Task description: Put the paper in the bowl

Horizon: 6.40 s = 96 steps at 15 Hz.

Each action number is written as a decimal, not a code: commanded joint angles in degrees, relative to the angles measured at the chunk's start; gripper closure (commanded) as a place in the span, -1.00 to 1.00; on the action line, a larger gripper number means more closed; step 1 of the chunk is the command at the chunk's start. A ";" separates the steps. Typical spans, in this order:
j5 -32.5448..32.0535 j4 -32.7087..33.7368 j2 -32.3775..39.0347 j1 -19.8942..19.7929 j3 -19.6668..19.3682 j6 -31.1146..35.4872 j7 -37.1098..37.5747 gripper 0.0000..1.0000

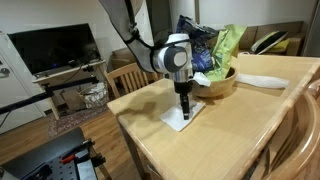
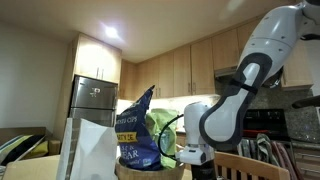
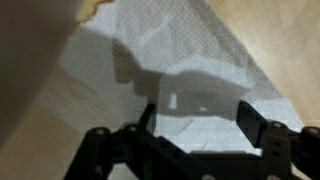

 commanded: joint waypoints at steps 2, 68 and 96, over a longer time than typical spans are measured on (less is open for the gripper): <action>0.05 -0.84 -0.22 0.42 -0.47 2.22 -1.55 0.08; -1.65 -20.73 -17.05 -1.88 5.41 52.89 12.84 0.95; -3.49 -15.12 -13.93 8.82 -8.50 49.31 15.41 0.95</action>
